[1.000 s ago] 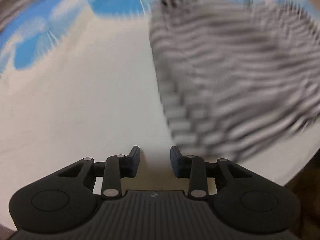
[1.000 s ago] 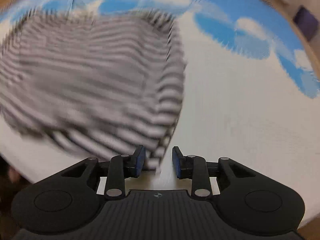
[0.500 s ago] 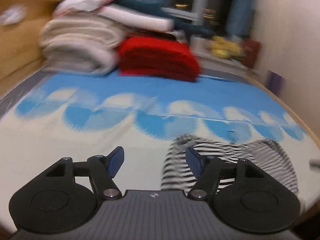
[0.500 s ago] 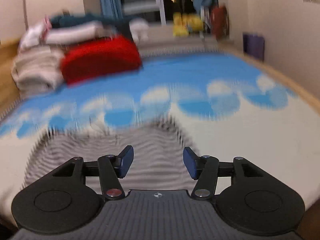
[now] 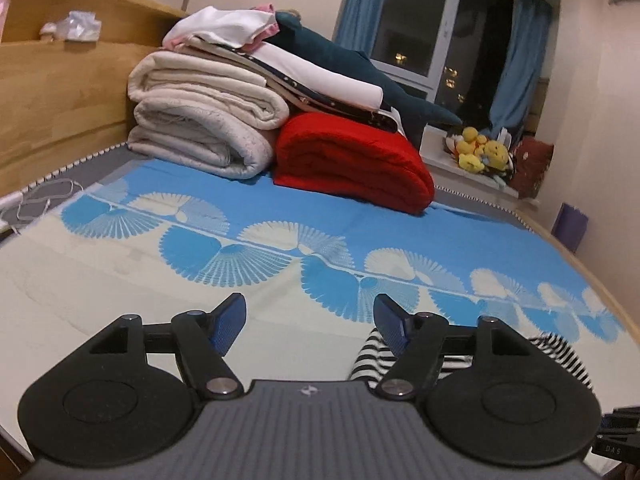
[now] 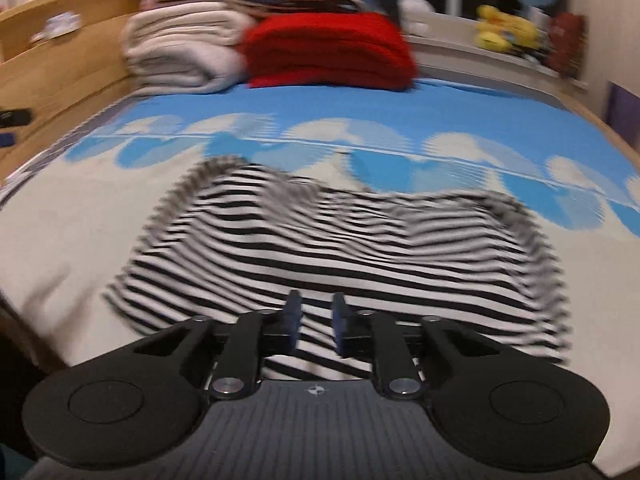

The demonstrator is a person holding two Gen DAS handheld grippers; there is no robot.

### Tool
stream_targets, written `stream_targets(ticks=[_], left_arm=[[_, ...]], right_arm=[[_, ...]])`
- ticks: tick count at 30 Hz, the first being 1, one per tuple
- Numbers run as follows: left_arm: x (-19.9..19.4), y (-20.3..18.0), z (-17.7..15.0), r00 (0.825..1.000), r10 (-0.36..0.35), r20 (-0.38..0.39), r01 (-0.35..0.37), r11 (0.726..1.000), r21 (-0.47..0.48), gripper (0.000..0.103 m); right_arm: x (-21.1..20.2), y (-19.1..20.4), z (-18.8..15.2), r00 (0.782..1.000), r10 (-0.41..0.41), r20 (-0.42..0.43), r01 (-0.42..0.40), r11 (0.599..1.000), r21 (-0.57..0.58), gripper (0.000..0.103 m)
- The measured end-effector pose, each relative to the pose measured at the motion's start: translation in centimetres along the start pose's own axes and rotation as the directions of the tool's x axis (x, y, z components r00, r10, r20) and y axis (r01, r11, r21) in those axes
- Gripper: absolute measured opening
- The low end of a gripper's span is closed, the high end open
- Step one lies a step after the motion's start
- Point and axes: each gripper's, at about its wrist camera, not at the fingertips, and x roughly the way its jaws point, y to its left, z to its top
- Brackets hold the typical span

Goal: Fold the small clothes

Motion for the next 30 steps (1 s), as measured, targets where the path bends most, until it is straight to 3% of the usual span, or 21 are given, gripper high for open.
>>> stream_targets(ticks=[4,12,14,16,21,27,30], left_arm=[[0.3,1.3,-0.3,1.000,0.014,0.006,-0.014,1.000,0.006,0.075],[-0.7,6.5,0.0,0.999,0.047,0.004,-0.046,0.992,-0.115,0.075],[-1.1,7.5,0.2,0.998,0.056,0.006,-0.054,0.989,-0.137,0.075],[-1.4,8.4,0.3,0.998,0.055,0.008,-0.053,0.986,-0.161,0.075],[-1.4,9.9,0.5,0.999,0.043,-0.001,-0.042,0.978,-0.205,0.075],[-1.2,10.2,0.7,0.999,0.032,-0.001,-0.031,0.976,-0.215,0.075],[-1.2,10.3,0.7,1.000,0.029,-0.001,-0.028,0.974,-0.223,0.075]], right_arm=[[1.8,4.9,0.9,0.996,0.095,-0.001,-0.095,0.994,-0.047,0.013],[7.8,16.0,1.7,0.973,0.206,-0.106,-0.220,0.966,-0.138,0.013],[9.4,18.2,1.2,0.968,0.204,-0.149,-0.232,0.951,-0.204,0.018],[10.8,19.7,0.6,0.961,0.198,-0.193,-0.244,0.937,-0.252,0.033],[13.3,21.1,-0.5,0.958,0.137,-0.253,-0.218,0.918,-0.332,0.033],[13.4,22.1,-0.6,0.966,0.113,-0.233,-0.206,0.880,-0.428,0.034],[13.6,22.5,-0.6,0.971,0.093,-0.220,-0.188,0.865,-0.466,0.026]])
